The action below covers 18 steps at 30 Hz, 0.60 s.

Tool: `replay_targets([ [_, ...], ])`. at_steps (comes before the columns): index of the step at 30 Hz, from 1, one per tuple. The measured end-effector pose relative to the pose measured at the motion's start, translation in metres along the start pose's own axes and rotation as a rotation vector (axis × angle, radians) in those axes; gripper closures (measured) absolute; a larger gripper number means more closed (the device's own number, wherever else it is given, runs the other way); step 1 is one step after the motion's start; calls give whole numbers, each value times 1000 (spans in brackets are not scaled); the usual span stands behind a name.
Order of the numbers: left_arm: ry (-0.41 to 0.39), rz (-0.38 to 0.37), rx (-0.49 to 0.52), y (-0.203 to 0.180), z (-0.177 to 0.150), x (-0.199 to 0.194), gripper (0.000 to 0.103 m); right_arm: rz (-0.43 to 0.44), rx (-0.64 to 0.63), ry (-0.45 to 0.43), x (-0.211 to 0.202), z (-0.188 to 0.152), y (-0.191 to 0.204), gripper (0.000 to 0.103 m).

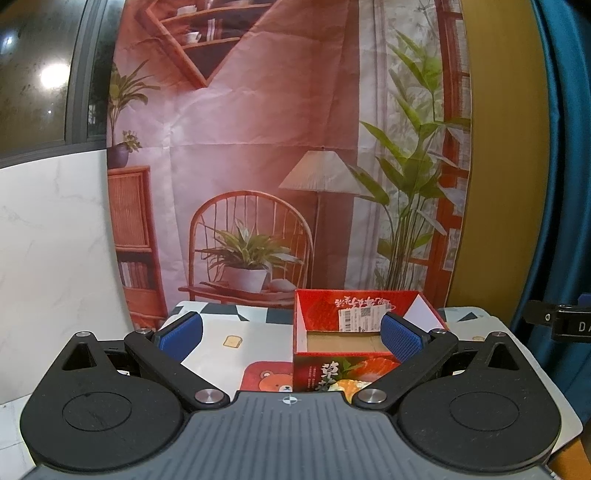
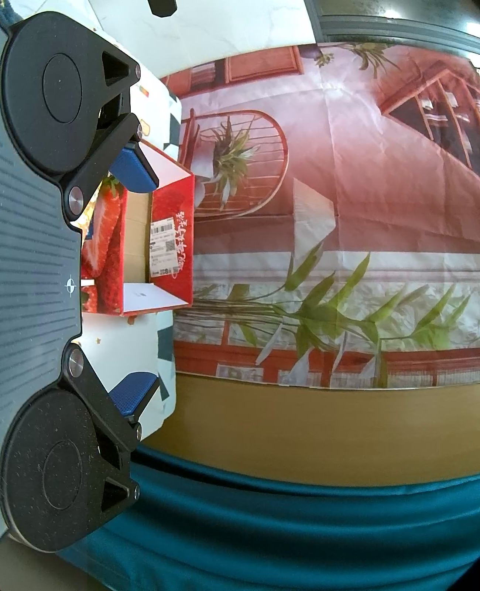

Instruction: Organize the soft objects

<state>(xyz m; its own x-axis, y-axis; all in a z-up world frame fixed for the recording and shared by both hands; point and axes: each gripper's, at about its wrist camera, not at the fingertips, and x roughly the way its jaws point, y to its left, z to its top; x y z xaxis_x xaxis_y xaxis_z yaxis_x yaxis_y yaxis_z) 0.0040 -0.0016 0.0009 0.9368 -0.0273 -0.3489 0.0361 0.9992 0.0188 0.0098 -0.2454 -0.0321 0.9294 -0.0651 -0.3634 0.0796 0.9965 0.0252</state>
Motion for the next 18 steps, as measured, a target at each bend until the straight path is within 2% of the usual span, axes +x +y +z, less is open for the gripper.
replay_targets([
  [18,2,1,0,1,-1,1,0,0,4,3,1,2,-3,0],
])
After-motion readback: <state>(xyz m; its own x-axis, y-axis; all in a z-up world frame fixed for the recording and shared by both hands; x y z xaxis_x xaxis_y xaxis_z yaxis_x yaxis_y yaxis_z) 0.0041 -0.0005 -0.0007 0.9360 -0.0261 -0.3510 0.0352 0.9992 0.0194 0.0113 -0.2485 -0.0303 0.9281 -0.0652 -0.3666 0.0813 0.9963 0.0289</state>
